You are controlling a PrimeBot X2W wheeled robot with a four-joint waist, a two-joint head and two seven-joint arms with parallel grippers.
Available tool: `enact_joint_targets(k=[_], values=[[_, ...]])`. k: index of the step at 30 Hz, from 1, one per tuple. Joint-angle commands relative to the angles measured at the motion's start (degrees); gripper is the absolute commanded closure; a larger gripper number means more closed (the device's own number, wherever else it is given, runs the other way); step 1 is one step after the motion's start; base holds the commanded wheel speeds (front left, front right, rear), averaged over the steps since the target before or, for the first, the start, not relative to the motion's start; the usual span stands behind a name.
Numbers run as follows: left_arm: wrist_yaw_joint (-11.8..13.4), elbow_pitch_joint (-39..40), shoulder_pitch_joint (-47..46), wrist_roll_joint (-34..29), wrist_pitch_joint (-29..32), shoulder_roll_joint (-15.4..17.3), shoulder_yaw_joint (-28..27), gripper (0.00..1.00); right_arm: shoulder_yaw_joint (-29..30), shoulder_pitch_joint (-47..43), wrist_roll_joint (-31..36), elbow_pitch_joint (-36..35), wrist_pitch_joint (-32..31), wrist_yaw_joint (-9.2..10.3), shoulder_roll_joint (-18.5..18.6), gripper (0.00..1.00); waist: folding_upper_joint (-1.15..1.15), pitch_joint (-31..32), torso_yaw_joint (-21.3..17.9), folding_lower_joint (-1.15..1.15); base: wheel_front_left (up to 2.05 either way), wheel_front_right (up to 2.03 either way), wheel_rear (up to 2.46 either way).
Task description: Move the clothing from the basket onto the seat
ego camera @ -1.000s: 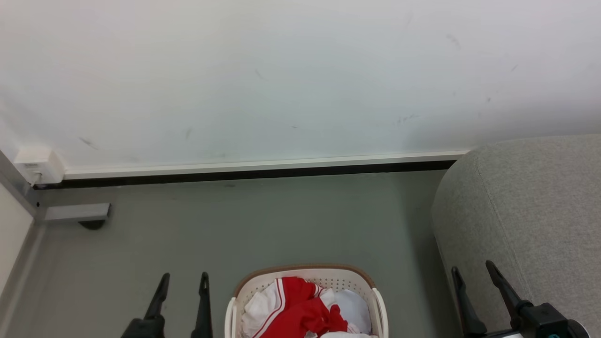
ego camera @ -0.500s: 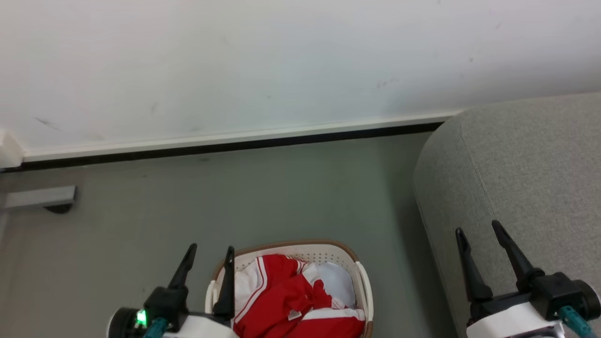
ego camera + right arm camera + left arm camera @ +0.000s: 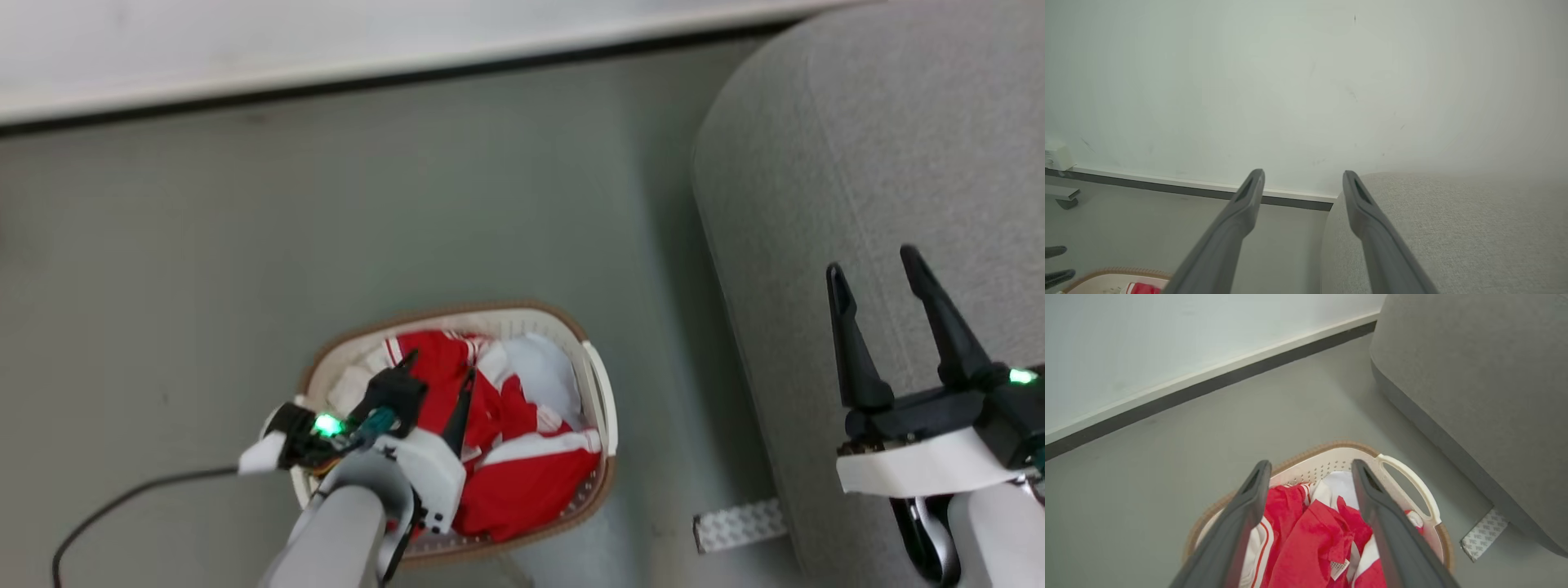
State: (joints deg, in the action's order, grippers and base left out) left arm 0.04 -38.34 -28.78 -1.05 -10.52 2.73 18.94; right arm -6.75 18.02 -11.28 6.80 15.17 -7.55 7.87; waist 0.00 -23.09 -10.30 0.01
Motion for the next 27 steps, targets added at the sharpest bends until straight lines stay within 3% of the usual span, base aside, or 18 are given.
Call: enact_joint_targets(k=[1,8,20,21,22,23,24,27], values=[[-0.31,-2.4,-2.21,-1.12,1.08,0.32,0.72,0.0,-0.23,1.57,-0.75,-0.84,-0.02,0.12,0.45,0.0,0.0,-6.07,-1.47,-0.01,0.0,0.0,0.0],[-1.45,-12.97,-9.96,-1.39,4.8,0.34,3.45,0.0,-1.43,5.13,-1.0,-3.25,-0.02,0.12,0.77,0.0,0.0,-13.32,-2.2,-0.01,0.0,0.0,0.0],[1.49,-25.53,-21.8,-3.77,8.77,1.27,5.62,0.0,-1.33,8.77,-1.72,-6.3,-0.02,0.12,1.48,0.0,0.0,-24.52,-2.92,-0.01,0.0,0.0,0.0],[1.65,-26.08,-22.54,-3.66,8.37,1.31,5.6,0.14,-1.45,8.9,-1.71,-6.3,-0.02,0.12,1.47,0.0,0.0,-25.1,-2.96,-0.01,0.0,0.0,0.0],[1.78,-26.67,-23.25,-3.33,7.92,1.28,5.47,0.61,-1.5,8.99,-1.62,-6.18,-0.02,0.12,1.5,0.0,0.0,-25.53,-2.93,-0.01,0.0,0.0,0.0],[2.19,-27.02,-23.88,-2.97,7.0,1.21,5.35,0.93,-1.51,9.04,-1.52,-6.09,-0.02,0.12,1.47,0.0,0.0,-25.77,-2.87,-0.01,0.0,0.0,0.0],[2.5,-27.42,-24.29,-2.69,6.39,1.13,5.22,1.0,-1.46,9.05,-1.49,-5.95,-0.02,0.12,1.38,0.0,0.0,-25.86,-2.81,-0.01,0.0,0.0,0.0],[3.1,-28.57,-24.48,-1.33,3.93,0.8,4.68,1.0,-1.33,8.45,-1.41,-5.38,-0.02,0.12,0.88,0.0,0.0,-24.67,-2.36,-0.01,0.0,0.0,0.0]])
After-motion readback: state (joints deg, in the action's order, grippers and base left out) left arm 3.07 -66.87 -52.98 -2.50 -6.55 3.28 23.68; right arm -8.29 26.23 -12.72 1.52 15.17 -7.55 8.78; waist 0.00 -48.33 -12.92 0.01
